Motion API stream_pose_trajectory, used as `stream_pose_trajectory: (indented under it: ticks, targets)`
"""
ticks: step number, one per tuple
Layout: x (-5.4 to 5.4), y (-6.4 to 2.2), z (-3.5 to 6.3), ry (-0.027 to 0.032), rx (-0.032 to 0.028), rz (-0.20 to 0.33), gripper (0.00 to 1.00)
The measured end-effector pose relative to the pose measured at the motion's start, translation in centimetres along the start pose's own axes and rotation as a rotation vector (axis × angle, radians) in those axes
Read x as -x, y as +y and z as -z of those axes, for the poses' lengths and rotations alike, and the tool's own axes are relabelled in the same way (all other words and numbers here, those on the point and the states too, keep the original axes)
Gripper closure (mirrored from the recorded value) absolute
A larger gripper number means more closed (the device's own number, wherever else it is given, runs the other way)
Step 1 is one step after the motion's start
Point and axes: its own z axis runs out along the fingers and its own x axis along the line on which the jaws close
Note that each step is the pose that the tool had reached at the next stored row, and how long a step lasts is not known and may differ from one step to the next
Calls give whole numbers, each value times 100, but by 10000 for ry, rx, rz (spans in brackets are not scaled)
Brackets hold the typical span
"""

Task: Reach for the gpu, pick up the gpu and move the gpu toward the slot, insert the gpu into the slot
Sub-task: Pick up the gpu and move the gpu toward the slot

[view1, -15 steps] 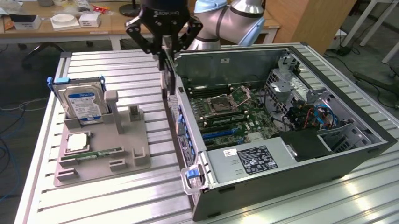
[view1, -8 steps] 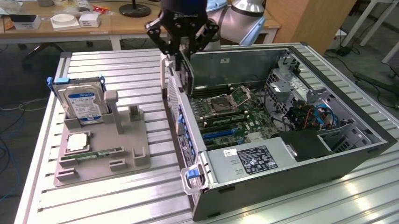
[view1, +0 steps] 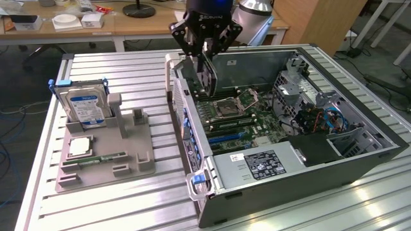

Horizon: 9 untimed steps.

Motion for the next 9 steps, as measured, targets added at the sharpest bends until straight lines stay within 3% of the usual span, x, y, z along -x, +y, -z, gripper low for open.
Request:
stream_pose_trajectory:
  ticks: [1, 2, 4, 9]
  targets:
    - [26, -1, 0, 0, 0, 0, 73]
    - [138, -7, -1, 3, -26, 1, 73]
    - [375, -20, -6, 29, -418, 4, 73]
    - [473, -26, -16, 28, -419, -100, 73]
